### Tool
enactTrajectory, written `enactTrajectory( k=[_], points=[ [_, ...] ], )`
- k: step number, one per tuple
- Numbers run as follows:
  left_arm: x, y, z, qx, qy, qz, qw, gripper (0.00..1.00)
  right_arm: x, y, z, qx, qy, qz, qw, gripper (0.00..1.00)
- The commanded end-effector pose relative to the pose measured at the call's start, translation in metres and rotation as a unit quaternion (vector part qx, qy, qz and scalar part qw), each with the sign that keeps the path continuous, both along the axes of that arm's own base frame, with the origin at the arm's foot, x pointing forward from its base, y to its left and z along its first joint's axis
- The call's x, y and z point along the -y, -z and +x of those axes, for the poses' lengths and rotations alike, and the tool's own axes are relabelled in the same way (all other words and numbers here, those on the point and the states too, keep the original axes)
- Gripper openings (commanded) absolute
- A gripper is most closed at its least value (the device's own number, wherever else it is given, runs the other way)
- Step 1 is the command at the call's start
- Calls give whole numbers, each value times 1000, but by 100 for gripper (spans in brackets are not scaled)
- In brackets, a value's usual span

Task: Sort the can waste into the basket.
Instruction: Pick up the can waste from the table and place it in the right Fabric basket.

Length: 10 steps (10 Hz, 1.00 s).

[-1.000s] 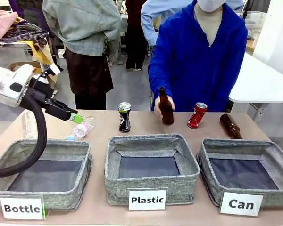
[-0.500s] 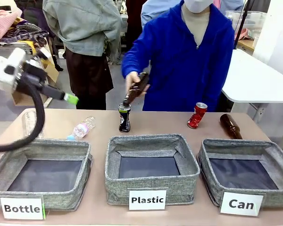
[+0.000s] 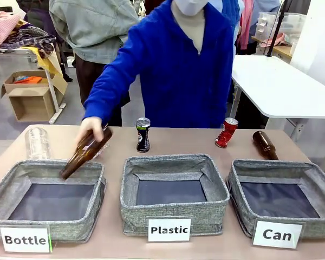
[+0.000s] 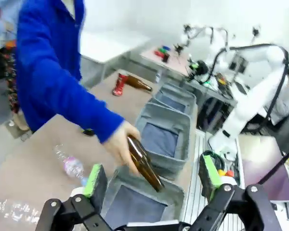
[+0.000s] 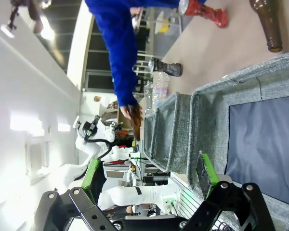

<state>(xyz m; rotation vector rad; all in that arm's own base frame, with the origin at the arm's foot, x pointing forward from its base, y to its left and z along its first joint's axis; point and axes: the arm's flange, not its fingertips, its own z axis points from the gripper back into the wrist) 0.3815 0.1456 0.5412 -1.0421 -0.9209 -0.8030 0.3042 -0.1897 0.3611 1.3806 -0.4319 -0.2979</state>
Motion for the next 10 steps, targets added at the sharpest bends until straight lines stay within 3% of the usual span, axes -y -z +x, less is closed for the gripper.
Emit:
enactTrajectory(
  k=[1, 2, 3, 5, 8, 10],
  points=[
    [-19, 21, -35, 8, -78, -25, 997, 100, 1, -2, 0, 6, -3, 0, 1000, 100],
    [-32, 32, -64, 31, -118, -41, 992, 100, 1, -2, 0, 6, -3, 0, 1000, 100],
    [-41, 44, -85, 50, -124, -56, 989, 100, 1, -2, 0, 6, -3, 0, 1000, 100],
    [-44, 59, -101, 60, -147, -63, 985, 100, 1, -2, 0, 6, -3, 0, 1000, 100],
    [-36, 57, -87, 53, -127, -49, 989, 100, 1, -2, 0, 6, -3, 0, 1000, 100],
    [-2, 47, -50, 31, -90, 3, 995, 100, 1, -2, 0, 6, -3, 0, 1000, 100]
  ],
)
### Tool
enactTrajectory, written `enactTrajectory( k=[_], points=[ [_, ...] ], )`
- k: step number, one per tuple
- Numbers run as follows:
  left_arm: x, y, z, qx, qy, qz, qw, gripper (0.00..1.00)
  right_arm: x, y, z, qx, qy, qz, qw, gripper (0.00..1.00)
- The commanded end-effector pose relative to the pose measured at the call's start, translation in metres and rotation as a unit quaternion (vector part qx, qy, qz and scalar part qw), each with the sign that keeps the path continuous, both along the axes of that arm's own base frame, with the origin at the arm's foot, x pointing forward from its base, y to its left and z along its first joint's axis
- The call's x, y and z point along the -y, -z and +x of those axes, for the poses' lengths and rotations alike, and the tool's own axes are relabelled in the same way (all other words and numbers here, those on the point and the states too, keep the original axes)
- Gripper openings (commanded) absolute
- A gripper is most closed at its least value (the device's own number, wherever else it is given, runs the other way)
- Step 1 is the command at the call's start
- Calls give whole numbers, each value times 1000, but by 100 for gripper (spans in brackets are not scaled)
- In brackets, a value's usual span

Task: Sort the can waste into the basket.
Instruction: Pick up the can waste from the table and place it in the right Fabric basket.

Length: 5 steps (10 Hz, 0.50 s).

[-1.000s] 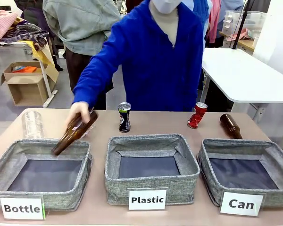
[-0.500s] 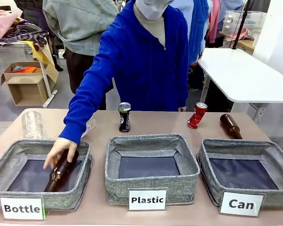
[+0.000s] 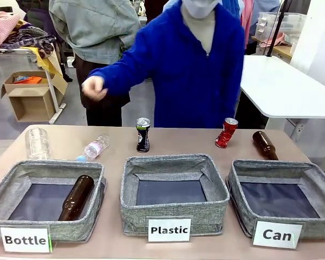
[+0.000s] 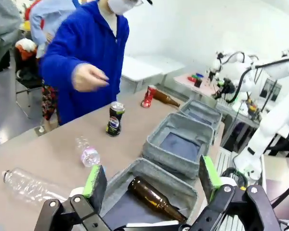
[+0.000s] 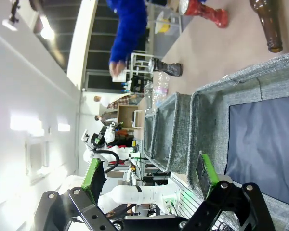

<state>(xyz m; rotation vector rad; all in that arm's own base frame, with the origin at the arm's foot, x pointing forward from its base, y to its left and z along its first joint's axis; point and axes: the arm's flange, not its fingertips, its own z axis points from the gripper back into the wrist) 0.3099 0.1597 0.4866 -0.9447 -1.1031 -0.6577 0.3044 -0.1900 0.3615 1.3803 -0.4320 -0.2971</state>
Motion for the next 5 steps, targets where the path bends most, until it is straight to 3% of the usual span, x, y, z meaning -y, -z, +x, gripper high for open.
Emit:
enactTrajectory(
  k=[1, 3, 5],
  points=[
    [39, -17, 46, -25, -3, 67, 997, 100, 1, -2, 0, 6, -3, 1, 1000, 100],
    [109, -17, 106, -51, 38, 152, 986, 100, 1, -2, 0, 6, -3, 1, 1000, 100],
    [178, 10, 151, -61, 48, 226, 971, 100, 1, -2, 0, 6, -3, 1, 1000, 100]
  ],
)
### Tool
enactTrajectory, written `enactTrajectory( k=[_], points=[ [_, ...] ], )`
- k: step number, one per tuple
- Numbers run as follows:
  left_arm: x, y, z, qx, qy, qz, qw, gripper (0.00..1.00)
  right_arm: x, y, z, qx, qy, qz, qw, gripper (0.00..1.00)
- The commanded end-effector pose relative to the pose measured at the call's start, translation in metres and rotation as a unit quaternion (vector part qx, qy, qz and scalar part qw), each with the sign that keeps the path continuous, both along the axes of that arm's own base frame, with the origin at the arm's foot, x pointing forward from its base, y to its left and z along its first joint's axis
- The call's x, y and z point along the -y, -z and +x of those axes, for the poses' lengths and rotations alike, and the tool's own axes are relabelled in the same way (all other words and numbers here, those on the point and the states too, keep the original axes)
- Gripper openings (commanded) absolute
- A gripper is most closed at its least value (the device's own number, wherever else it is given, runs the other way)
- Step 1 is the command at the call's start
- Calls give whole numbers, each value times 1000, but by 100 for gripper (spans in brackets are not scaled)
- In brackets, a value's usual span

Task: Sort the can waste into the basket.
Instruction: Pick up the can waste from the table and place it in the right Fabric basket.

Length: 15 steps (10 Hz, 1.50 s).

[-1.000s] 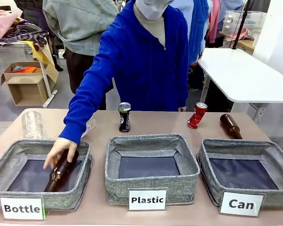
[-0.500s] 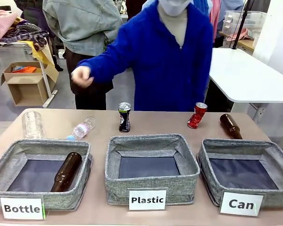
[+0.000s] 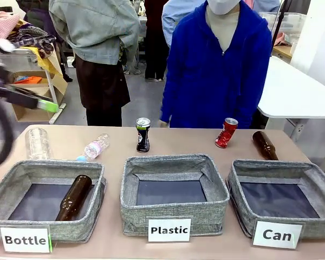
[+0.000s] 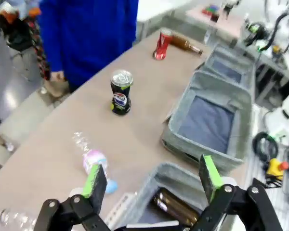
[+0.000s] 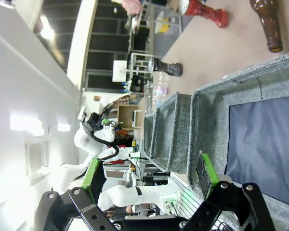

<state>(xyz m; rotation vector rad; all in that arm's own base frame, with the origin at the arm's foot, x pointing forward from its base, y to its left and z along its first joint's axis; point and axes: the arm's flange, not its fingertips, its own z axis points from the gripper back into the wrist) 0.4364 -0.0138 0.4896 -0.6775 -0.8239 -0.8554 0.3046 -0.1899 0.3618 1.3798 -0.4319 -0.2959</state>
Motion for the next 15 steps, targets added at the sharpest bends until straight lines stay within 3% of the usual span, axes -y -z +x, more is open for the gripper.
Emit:
enactTrajectory(
  k=[1, 4, 7, 9, 11, 15],
  points=[
    [35, 29, 45, -15, 21, 70, 997, 100, 1, -2, 0, 5, -2, 1, 1000, 100],
    [110, 81, 100, 63, 103, 125, 985, 100, 1, -2, 0, 5, -2, 1, 1000, 100],
    [152, 126, 134, 97, 151, 128, 975, 100, 1, -2, 0, 5, -2, 1, 1000, 100],
    [160, 140, 149, 80, 175, 105, 976, 100, 1, -2, 0, 5, -2, 1, 1000, 100],
    [169, 154, 163, 87, 173, 92, 977, 100, 1, -2, 0, 5, -2, 1, 1000, 100],
    [176, 186, 194, 56, 155, 44, 985, 100, 1, -2, 0, 5, -2, 1, 1000, 100]
  ],
)
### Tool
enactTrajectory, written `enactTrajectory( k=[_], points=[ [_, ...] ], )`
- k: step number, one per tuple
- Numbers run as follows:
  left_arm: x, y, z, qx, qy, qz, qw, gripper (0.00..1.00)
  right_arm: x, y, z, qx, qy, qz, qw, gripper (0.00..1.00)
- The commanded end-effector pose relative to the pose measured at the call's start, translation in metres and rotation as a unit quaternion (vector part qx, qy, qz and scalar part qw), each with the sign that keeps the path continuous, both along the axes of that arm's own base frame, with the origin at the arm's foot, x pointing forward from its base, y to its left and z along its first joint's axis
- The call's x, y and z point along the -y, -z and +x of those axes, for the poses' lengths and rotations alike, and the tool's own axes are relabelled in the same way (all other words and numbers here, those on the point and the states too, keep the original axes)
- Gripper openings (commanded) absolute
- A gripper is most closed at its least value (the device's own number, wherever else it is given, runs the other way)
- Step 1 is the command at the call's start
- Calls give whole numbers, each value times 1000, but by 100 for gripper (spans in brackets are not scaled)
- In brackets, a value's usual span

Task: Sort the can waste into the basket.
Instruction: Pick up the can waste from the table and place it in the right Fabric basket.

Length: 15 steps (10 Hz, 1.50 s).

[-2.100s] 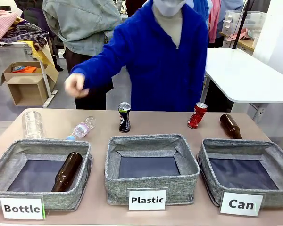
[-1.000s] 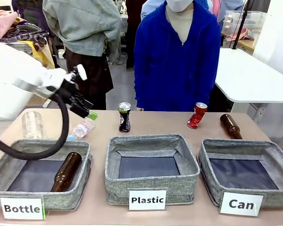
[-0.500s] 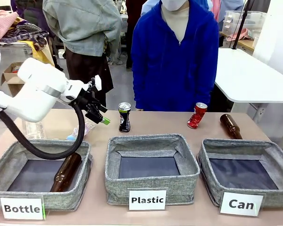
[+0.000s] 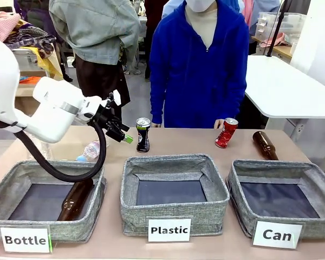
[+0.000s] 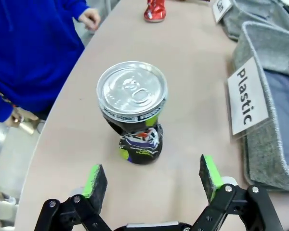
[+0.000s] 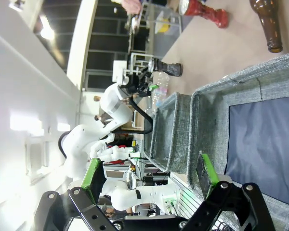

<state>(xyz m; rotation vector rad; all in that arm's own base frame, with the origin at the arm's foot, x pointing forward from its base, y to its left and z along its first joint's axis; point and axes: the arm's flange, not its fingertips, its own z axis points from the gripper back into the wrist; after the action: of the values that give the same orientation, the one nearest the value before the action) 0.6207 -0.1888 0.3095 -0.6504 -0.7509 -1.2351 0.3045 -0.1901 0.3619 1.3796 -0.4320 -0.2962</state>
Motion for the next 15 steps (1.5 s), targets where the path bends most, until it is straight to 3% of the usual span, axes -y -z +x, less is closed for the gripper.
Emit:
enactTrajectory(
  k=[1, 6, 12, 15],
  points=[
    [2, 10, 17, -8, -10, -32, 999, 100, 1, -2, 0, 5, -2, 1, 1000, 100],
    [16, 27, 34, -31, -7, -72, 997, 100, 1, -2, 0, 5, -2, 1, 1000, 100],
    [34, 39, 33, 25, 5, -111, 994, 100, 1, -2, 0, 5, -2, 1, 1000, 100],
    [45, 44, 29, 29, 25, -109, 993, 100, 1, -2, 0, 5, -2, 1, 1000, 100]
  ],
)
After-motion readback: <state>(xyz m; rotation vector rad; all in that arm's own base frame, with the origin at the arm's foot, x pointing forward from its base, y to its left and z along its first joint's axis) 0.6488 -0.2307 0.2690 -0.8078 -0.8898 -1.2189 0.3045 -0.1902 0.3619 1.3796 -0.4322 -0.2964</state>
